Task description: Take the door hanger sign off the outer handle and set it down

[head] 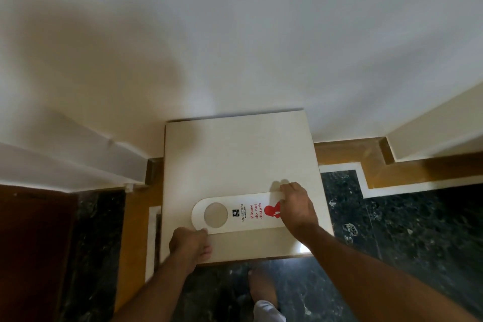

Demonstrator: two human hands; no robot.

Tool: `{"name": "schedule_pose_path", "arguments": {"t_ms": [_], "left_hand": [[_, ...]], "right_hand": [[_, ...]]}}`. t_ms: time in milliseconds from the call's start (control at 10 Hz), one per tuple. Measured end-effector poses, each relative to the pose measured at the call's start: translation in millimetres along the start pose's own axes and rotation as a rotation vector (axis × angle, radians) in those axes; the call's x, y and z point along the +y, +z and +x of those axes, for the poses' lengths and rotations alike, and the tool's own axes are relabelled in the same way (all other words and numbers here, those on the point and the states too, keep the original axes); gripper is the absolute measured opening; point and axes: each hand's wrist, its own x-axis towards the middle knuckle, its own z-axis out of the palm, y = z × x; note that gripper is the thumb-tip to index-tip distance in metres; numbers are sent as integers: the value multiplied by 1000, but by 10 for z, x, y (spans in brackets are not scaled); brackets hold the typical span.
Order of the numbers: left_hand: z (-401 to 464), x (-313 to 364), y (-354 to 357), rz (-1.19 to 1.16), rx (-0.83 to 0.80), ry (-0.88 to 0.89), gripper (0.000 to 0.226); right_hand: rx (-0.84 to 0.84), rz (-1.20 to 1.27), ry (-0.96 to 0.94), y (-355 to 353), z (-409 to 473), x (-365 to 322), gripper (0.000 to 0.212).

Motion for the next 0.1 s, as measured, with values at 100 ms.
{"name": "schedule_pose_path", "arguments": {"t_ms": [100], "left_hand": [[-133,11,-121,261,107,145,25]], "right_hand": [[129,-3,-72,-58,-28,-49,37]]}}
